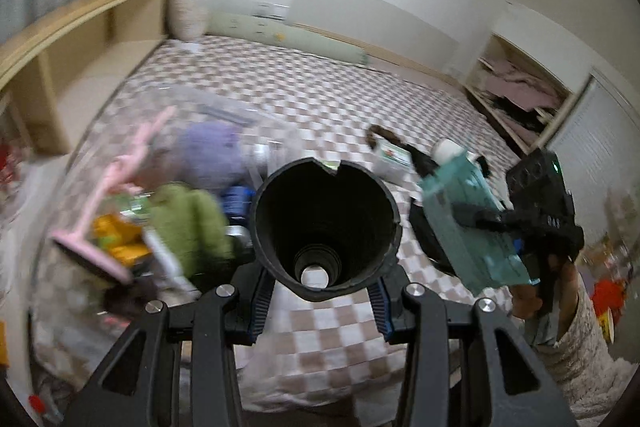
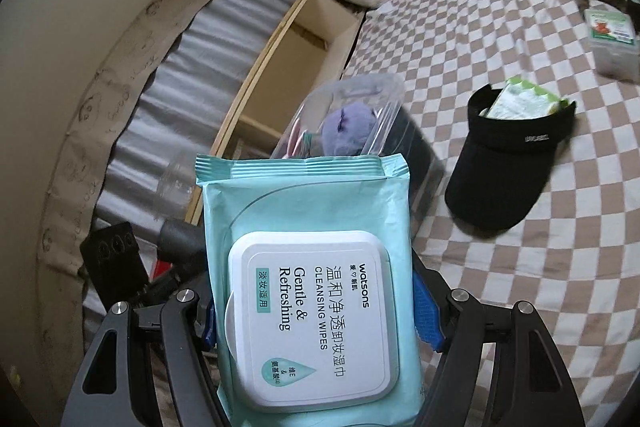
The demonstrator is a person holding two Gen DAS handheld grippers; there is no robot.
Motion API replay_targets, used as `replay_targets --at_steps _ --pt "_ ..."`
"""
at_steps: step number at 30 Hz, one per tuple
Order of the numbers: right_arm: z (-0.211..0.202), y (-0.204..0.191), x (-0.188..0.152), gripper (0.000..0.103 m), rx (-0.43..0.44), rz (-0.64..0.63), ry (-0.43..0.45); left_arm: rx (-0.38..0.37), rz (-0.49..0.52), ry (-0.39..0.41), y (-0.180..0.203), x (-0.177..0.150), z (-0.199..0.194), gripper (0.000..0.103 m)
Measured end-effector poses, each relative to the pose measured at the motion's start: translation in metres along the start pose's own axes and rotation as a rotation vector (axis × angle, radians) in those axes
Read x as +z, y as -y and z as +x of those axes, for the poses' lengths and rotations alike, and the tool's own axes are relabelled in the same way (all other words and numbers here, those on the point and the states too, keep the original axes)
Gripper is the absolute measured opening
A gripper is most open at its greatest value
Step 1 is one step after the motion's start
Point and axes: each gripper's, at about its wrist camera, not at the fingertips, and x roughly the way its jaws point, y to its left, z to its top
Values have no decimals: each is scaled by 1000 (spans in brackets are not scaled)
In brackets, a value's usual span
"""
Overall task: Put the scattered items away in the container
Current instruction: 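Carry the wipes pack with the right tool and cylinder with the left tool to the box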
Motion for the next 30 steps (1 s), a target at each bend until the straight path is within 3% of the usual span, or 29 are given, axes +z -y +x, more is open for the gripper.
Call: replay_targets --at_steps 8,19,22,23,26,27,30 --pt "18 -4 -8 74 3 5 -48 140 -47 -85 -39 -21 3 42" --pt "31 -4 -10 74 -26 24 -81 222 -117 -239 -77 -47 27 42" --pt "34 -3 -10 74 -28 29 -88 277 -140 -260 -85 -47 31 43" --pt "35 -2 -10 74 -28 32 -89 301 -141 -250 -87 -46 31 49" --pt "37 -3 -9 74 -31 34 -95 363 -143 -182 -89 -41 18 85" --pt "38 -3 -9 74 -31 33 -99 404 -137 -158 -89 -39 14 90" --pt "41 -4 -10 74 -34 25 -108 475 -114 -134 -96 -37 9 91"
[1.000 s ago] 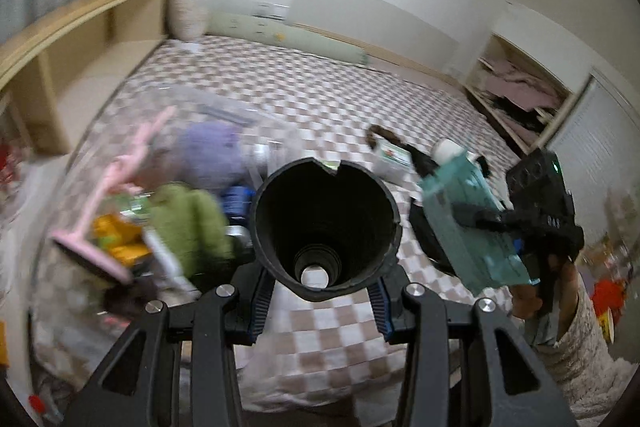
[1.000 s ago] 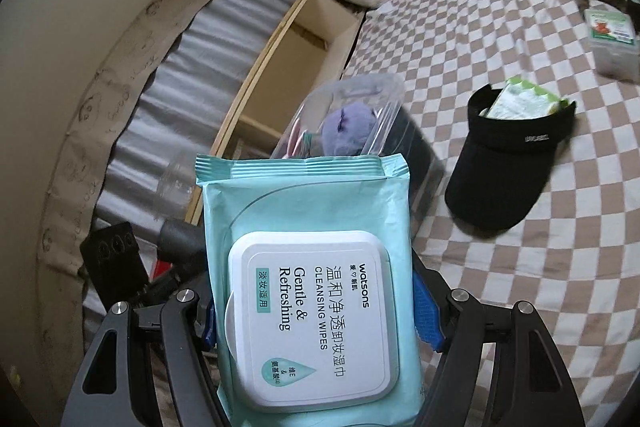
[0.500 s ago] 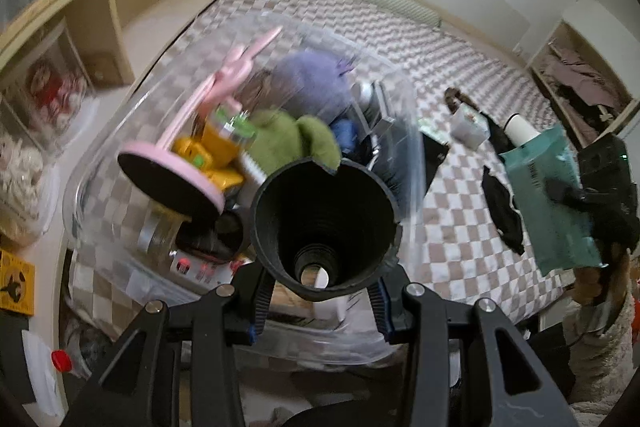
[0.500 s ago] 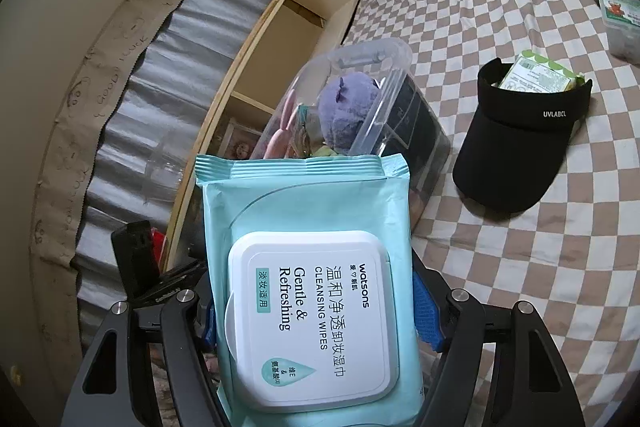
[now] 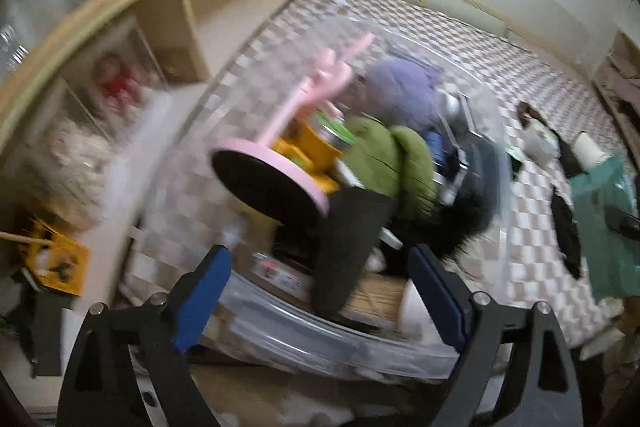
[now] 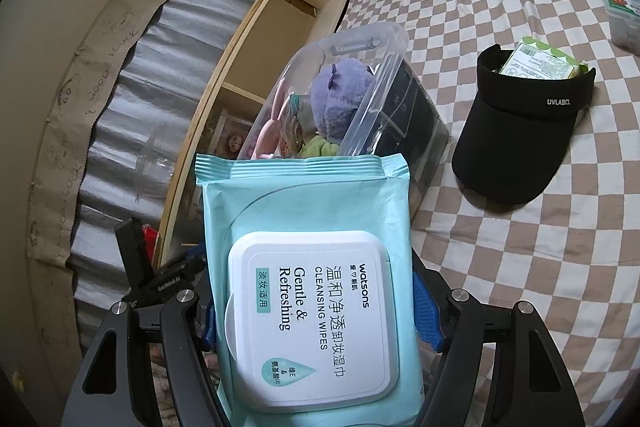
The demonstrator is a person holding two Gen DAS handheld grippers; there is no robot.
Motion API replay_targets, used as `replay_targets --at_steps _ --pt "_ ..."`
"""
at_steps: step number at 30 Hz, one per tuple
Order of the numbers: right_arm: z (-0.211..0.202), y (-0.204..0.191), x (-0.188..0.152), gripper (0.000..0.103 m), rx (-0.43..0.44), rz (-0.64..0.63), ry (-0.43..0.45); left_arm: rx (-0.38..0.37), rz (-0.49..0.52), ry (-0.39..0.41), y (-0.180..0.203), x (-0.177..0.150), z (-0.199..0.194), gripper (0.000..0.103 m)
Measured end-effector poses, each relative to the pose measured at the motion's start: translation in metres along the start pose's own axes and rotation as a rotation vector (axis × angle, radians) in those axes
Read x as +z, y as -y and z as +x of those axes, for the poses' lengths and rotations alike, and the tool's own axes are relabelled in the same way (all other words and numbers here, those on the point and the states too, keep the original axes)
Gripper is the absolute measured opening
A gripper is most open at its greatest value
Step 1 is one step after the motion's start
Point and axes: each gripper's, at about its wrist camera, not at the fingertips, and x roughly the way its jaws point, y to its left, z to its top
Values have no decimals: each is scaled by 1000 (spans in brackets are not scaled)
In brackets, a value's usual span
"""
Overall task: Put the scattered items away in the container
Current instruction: 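Carry the wipes pack with the right tool and cylinder with the left tool to the box, then lower the black cylinder into the box and open the left tool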
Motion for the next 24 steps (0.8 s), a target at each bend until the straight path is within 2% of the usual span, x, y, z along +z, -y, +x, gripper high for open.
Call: replay_targets --at_steps 9,14,16,19,22,24 --pt "7 -4 -1 74 -8 -18 -21 39 5 22 -2 7 2 91" --pt "9 -5 -1 74 -8 -20 -27 88 57 74 11 22 1 91" --pt "11 -6 -1 74 -8 -22 -30 137 111 97 19 32 6 91" --pt "13 -8 -1 74 -7 -26 -35 262 234 113 34 45 17 91" --pt "13 -9 -2 74 -9 -36 -40 400 423 97 53 54 37 91" --pt "13 -10 -2 74 -12 -44 -41 470 558 60 65 57 52 91"
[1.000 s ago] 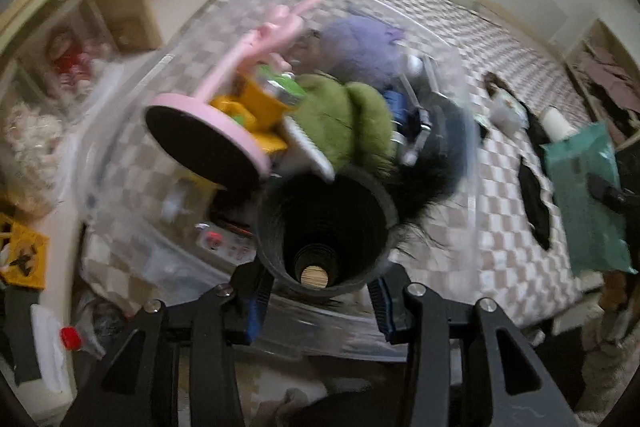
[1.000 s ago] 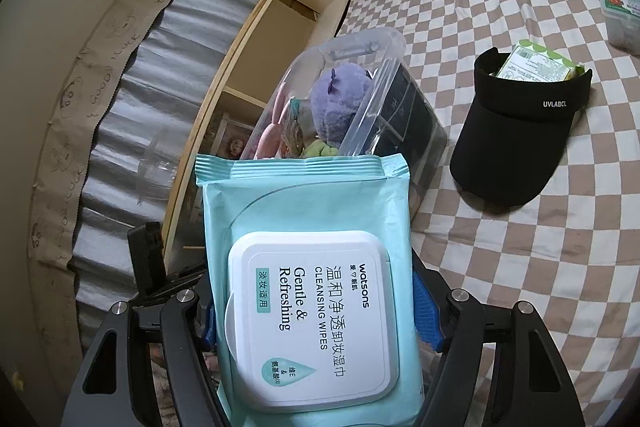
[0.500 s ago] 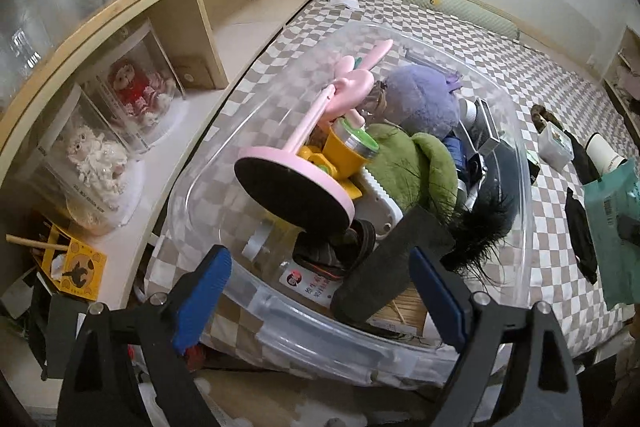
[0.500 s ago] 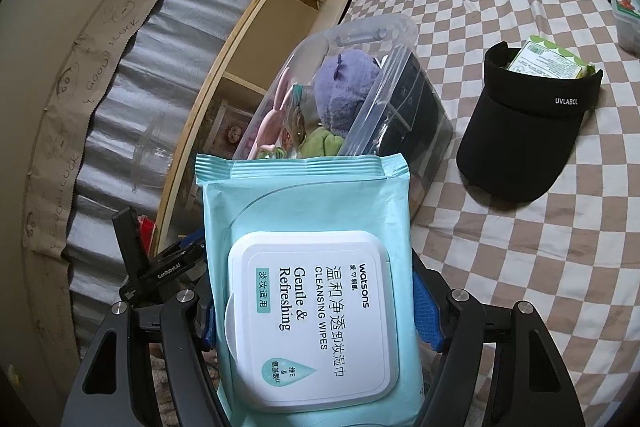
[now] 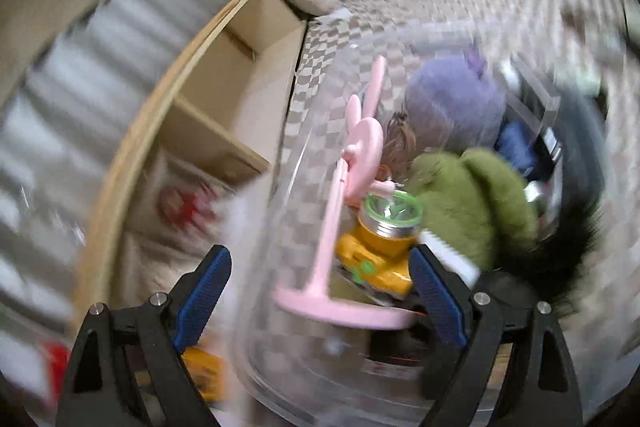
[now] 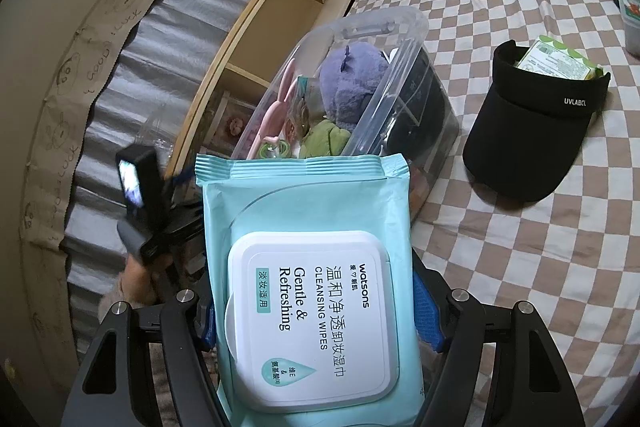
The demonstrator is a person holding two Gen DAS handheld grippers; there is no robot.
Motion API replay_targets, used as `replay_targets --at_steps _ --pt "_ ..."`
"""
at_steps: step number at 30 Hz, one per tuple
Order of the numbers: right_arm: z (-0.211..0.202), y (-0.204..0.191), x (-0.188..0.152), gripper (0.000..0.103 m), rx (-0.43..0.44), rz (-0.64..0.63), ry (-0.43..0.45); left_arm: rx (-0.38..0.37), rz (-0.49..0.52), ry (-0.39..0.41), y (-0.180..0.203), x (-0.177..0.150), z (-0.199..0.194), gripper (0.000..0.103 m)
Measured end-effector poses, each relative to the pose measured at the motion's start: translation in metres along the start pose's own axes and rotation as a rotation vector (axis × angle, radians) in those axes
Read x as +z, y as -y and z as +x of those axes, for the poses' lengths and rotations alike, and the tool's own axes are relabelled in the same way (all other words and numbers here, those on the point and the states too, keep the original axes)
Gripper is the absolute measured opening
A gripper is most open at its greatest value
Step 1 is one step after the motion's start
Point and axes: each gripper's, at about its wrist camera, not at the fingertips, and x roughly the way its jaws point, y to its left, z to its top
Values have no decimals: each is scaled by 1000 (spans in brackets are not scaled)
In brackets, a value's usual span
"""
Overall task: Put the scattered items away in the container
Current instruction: 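Lower the black cylinder into the box and open the left tool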
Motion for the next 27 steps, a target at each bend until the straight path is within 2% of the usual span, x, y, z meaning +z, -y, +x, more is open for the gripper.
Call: replay_targets --at_steps 4,7,10,12,16,21,25,27 --pt "-1 1 0 74 -5 0 1 -38 173 -102 22 12 24 91" --pt "-2 1 1 74 -13 -3 2 -161 253 -174 32 13 33 91" --pt "-3 2 1 74 -12 -5 0 -257 340 -189 41 7 28 90" --pt "-3 2 1 74 -13 -4 1 -263 374 -179 41 5 23 90" --pt "-3 -1 0 74 -4 -16 -7 -313 372 -189 31 0 18 89" --pt "0 -7 -1 74 5 -34 -16 -349 281 -185 13 -6 24 90" --pt "5 -12 -1 74 8 -45 -22 -346 178 -119 -2 -8 17 90" --pt "8 -14 -2 74 11 -55 -24 -376 117 -81 -10 -10 10 90"
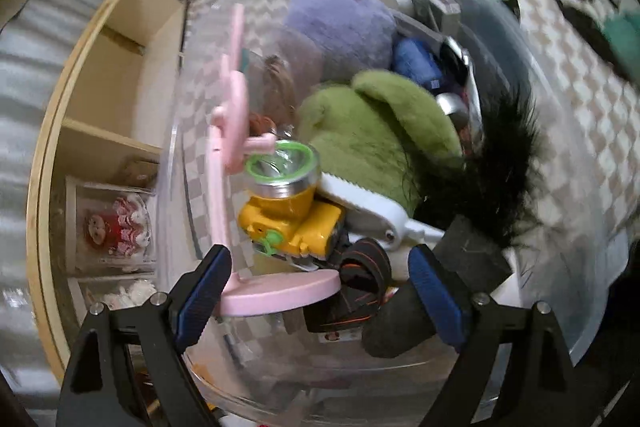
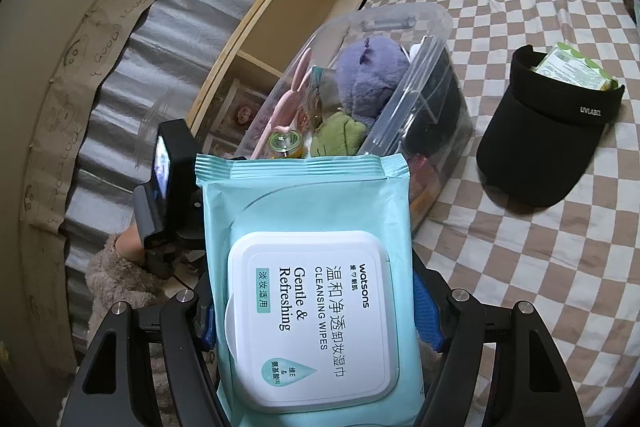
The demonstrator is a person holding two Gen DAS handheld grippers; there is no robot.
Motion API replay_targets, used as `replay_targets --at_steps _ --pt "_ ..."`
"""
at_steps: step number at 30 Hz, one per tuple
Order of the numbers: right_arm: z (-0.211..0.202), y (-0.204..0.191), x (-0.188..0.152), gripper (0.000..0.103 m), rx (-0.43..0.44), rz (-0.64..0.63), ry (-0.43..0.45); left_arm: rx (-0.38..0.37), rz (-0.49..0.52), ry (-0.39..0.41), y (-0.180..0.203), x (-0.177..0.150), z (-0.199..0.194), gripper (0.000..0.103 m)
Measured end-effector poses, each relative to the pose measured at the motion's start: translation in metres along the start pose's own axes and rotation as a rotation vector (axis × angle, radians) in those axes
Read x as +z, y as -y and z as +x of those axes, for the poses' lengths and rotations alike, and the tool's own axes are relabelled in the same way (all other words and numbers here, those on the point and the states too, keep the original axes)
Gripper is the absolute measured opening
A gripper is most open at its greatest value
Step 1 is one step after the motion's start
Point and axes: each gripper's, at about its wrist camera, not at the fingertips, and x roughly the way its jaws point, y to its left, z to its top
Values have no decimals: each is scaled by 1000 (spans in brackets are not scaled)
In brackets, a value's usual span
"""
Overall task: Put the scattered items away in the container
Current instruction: 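Lower the black cylinder into the box and open the left tool, then lower the blue wipes pack into the box and open the right tool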
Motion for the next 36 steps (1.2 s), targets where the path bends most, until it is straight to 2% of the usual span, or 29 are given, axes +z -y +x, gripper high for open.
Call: replay_targets --at_steps 5,10,13,17,24,29,32,36 --pt "8 -6 2 74 22 -36 -5 -76 -138 137 -11 -13 -29 90" --pt "17 -20 5 74 42 -90 -14 -235 -331 272 -34 -25 -55 90" --pt "23 -28 8 74 48 -115 -18 -323 -406 346 -41 -35 -70 90" --pt "32 -40 13 74 58 -153 -31 -363 -478 416 -50 -48 -81 90" --pt "68 -79 31 74 136 -279 -127 -338 -624 533 -61 -83 -97 90" --pt "117 -108 40 74 176 -350 -257 -190 -696 603 -69 -111 -112 90" --pt "146 -122 40 74 200 -366 -327 -165 -728 631 -76 -133 -120 90" --pt "187 -134 39 74 298 -330 -444 -128 -769 658 -85 -163 -130 91"
